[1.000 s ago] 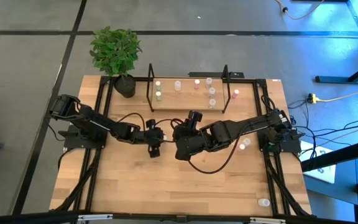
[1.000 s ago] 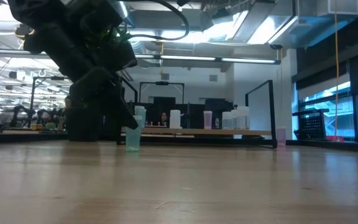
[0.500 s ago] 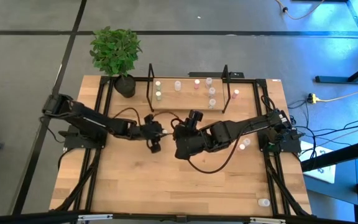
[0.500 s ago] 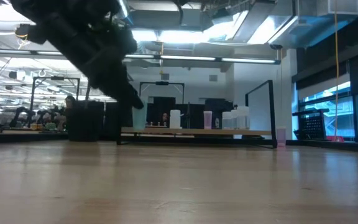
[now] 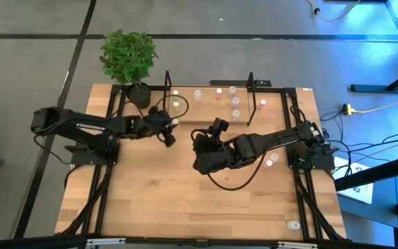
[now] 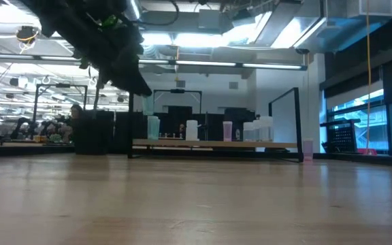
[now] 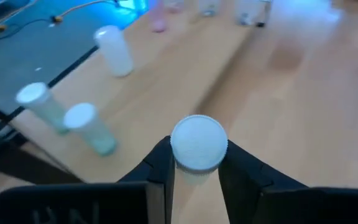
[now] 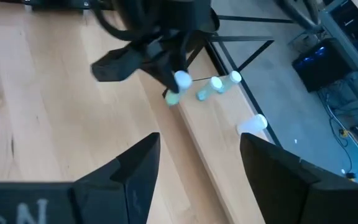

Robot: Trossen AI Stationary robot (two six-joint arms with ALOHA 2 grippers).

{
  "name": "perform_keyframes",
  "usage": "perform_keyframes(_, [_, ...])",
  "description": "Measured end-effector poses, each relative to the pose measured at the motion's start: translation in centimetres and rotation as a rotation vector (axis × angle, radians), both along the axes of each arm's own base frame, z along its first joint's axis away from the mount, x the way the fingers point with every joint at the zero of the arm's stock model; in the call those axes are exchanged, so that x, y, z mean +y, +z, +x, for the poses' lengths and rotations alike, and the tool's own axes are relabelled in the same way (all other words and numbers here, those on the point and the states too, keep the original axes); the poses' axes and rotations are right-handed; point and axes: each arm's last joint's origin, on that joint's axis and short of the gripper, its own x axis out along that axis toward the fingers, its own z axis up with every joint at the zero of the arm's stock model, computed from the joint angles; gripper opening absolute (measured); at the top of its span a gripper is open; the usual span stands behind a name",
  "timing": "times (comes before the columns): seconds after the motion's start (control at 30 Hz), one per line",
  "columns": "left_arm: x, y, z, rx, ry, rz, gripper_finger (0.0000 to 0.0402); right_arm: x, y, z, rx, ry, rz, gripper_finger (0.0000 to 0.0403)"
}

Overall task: Pick and place medicine bottles onto shelf by color
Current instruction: Put the blue medicine bottle on the shelf aligned with the other blue medicine bottle

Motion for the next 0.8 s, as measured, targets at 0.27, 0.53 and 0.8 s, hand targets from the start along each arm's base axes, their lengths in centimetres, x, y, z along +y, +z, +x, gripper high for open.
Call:
perform_keyframes(0.27, [1.8, -0.9, 0.1, -0.003, 0.113, -0.060, 0.0082, 0.0, 0.0, 0.0, -0.013, -0.013, 0.013, 0.0225])
perform_keyframes(0.53, [2.0, -1.9, 1.6, -0.049, 0.184, -0.024, 0.0082, 0.0, 0.0, 0.0, -0.017, -0.021, 0.001, 0.0225])
perform_keyframes(0.8, [1.7, -3.0, 2.3, -0.028, 0.231, 0.023, 0.0082, 0.0, 0.0, 0.0, -0.017, -0.021, 0.000, 0.0225])
